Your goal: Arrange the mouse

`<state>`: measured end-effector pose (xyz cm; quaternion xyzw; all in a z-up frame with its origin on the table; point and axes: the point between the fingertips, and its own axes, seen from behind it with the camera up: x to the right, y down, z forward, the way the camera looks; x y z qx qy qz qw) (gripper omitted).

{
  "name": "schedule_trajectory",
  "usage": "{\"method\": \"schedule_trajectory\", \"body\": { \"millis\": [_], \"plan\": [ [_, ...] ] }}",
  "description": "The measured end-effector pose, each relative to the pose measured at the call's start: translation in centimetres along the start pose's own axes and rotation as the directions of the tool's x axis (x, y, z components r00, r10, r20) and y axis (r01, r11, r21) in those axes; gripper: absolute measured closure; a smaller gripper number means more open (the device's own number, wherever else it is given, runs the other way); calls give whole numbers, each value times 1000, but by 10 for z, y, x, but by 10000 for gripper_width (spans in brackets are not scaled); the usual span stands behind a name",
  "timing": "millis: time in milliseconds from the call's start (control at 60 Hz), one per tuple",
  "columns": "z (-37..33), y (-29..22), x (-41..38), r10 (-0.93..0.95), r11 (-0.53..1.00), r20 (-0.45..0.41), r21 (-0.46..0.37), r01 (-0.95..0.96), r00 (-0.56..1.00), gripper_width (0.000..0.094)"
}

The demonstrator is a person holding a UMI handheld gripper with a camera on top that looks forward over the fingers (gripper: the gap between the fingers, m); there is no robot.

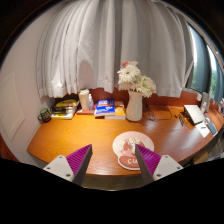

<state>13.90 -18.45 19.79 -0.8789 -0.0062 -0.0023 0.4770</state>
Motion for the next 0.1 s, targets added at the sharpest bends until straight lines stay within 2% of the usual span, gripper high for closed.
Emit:
{"method": "schedule_trajectory", "body": {
  "millis": [100],
  "plan": [
    [-7, 3, -7, 4, 1000, 3, 2, -4, 1000, 74]
  ]
}}
